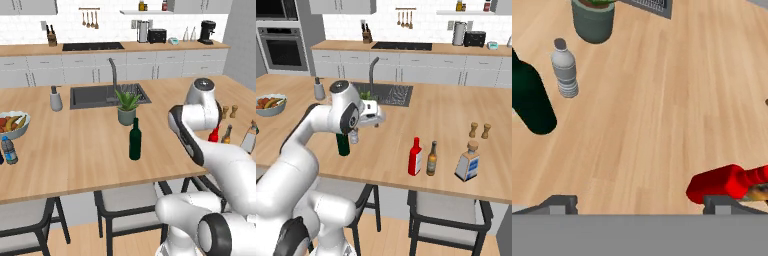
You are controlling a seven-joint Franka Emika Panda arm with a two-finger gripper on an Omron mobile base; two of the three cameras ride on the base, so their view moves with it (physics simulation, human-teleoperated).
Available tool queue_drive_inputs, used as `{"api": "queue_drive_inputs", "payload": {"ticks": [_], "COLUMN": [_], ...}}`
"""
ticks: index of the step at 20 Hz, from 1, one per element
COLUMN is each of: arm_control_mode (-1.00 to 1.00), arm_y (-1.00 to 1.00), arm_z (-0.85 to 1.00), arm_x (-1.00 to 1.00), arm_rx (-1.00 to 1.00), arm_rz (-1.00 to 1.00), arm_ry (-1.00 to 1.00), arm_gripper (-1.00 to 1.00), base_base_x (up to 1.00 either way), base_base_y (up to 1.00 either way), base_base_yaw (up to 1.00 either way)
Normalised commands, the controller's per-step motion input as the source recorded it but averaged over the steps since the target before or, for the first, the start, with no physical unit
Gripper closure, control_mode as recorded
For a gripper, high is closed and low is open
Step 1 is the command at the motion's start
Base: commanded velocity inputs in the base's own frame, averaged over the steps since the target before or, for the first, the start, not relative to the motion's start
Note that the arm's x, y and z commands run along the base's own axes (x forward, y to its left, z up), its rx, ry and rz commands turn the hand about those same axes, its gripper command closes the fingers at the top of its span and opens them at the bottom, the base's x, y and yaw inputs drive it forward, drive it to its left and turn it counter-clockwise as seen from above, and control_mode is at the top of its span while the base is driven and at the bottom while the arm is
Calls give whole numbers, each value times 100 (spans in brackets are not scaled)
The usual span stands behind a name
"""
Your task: Move the plastic bottles in the middle to the plastics group, and the glass bottles in the middle to the glass group.
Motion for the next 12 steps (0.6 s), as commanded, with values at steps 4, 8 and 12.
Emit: {"api": "queue_drive_inputs", "payload": {"ticks": [4,8,12], "arm_control_mode": [-100,-100,-100], "arm_y": [100,100,100], "arm_z": [9,4,0], "arm_x": [-24,-18,-20], "arm_rx": [-7,0,0], "arm_rz": [15,8,6], "arm_ry": [-6,-9,0], "arm_gripper": [-100,-100,-100], "base_base_x": [0,0,0], "base_base_y": [0,0,0], "base_base_yaw": [0,0,0]}}
